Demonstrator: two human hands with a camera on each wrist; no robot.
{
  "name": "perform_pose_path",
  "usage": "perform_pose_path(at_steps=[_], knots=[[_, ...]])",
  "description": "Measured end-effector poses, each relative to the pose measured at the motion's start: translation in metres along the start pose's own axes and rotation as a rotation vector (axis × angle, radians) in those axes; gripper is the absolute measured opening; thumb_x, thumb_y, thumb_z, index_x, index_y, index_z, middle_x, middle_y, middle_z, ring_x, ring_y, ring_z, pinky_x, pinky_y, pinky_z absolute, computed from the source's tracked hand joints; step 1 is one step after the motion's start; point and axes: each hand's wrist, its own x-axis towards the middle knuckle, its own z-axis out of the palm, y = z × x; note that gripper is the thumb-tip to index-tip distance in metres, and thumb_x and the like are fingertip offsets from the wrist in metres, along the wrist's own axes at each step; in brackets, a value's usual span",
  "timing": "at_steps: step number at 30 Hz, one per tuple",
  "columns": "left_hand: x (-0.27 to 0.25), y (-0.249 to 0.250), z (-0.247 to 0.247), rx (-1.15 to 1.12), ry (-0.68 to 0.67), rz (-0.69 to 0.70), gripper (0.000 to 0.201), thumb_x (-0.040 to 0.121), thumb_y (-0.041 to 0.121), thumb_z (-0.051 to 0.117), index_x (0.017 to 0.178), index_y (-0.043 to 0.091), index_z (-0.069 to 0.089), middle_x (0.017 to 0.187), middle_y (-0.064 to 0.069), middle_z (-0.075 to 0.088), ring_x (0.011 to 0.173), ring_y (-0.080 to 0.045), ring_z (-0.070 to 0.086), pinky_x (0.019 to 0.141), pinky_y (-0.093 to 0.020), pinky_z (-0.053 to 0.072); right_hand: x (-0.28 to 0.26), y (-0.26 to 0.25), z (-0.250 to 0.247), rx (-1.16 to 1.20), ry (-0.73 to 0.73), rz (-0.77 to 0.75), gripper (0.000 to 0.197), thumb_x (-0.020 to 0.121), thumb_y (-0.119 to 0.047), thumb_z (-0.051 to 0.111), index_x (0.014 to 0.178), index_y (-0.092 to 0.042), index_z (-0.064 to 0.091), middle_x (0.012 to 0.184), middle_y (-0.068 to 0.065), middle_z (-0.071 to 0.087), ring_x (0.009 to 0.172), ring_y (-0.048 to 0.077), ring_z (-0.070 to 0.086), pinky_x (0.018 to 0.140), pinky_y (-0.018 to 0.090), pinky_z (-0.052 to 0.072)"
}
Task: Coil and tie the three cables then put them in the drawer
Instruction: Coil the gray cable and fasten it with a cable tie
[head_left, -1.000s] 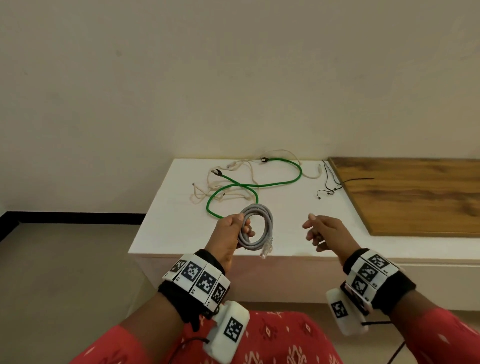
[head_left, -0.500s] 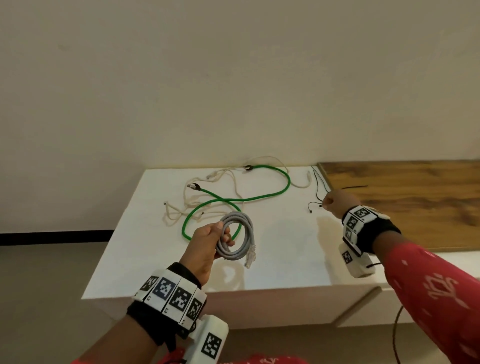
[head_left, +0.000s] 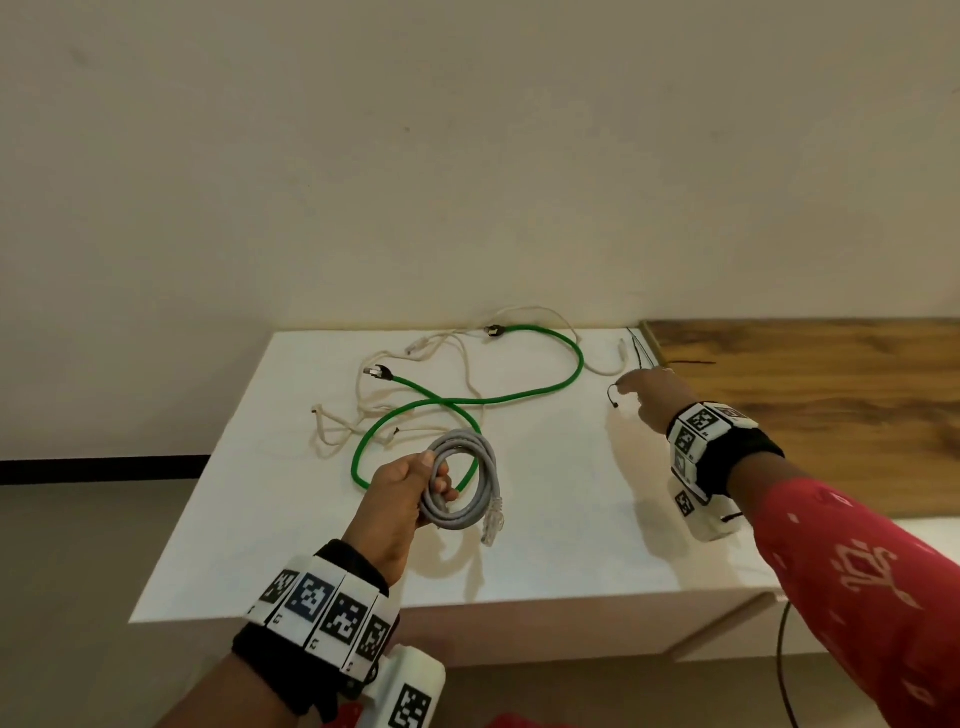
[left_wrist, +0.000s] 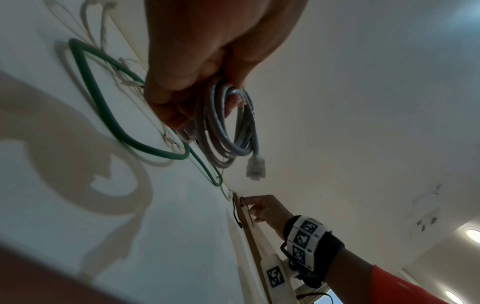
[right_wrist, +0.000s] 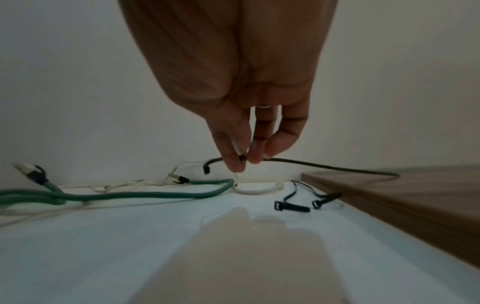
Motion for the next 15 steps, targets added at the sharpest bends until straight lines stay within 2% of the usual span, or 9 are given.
perform_pose_path(at_steps=[4,6,9,11,13,14,15], knots=[[-0.01,0.004,0.001,0.004,0.012,0.034,0.033,0.098,0.016,0.033,0.072,0.01,0.053,0.053,0.004,0.05,0.063,-0.017,0.051,0.067,-0.028,0.043,-0.015,-0.015,-0.012,-0.002,0.101,-0.19,0.059,0.08,0.019,0.033,0.124,-0.012,0.055,0.136,0.002,0.052,0.121,0.025,0.043,0.1,0.027,0.034],[-0.016,0.007,0.0,0.015,0.024,0.052,0.033,0.098,0.015,0.032,0.072,0.01,0.052,0.059,-0.001,0.048,0.064,-0.017,0.05,0.065,-0.025,0.045,-0.024,-0.023,-0.017,0.037,0.185,-0.307,0.058,0.079,0.021,0.035,0.119,-0.012,0.061,0.13,0.003,0.058,0.118,0.028,0.045,0.096,0.027,0.035],[-0.028,0.013,-0.002,0.037,0.04,0.088,0.032,0.098,0.015,0.032,0.073,0.01,0.052,0.064,-0.003,0.046,0.065,-0.017,0.05,0.055,-0.015,0.047,-0.052,-0.043,-0.031,0.131,0.37,-0.571,0.034,0.077,0.016,0.052,0.091,-0.005,0.073,0.099,0.011,0.074,0.095,0.034,0.063,0.083,0.032,0.044],[-0.033,0.014,-0.003,0.07,0.051,0.129,0.033,0.099,0.015,0.032,0.072,0.01,0.051,0.064,-0.003,0.046,0.066,-0.017,0.051,0.052,-0.011,0.045,-0.078,-0.061,-0.039,0.203,0.462,-0.657,0.02,0.073,0.01,0.061,0.078,-0.004,0.075,0.083,0.011,0.076,0.076,0.029,0.071,0.075,0.035,0.052],[-0.041,0.015,-0.004,0.118,0.073,0.173,0.034,0.098,0.014,0.032,0.07,0.01,0.05,0.064,-0.004,0.046,0.066,-0.018,0.051,0.053,-0.013,0.044,-0.11,-0.081,-0.045,0.313,0.483,-0.645,0.018,0.074,0.011,0.062,0.078,-0.002,0.073,0.079,0.011,0.075,0.069,0.023,0.07,0.069,0.028,0.054],[-0.046,0.015,-0.005,0.142,0.083,0.191,0.035,0.098,0.014,0.033,0.069,0.011,0.05,0.063,-0.005,0.046,0.066,-0.018,0.051,0.055,-0.017,0.042,-0.126,-0.09,-0.048,0.404,0.453,-0.618,0.018,0.075,0.011,0.061,0.081,-0.002,0.072,0.078,0.009,0.074,0.068,0.02,0.069,0.069,0.019,0.051],[-0.049,0.015,-0.005,0.163,0.089,0.206,0.035,0.098,0.014,0.033,0.068,0.011,0.05,0.063,-0.005,0.046,0.065,-0.018,0.051,0.055,-0.019,0.04,-0.14,-0.099,-0.048,0.487,0.413,-0.589,0.017,0.077,0.01,0.06,0.084,-0.003,0.069,0.076,0.005,0.073,0.066,0.012,0.067,0.067,0.01,0.047]])
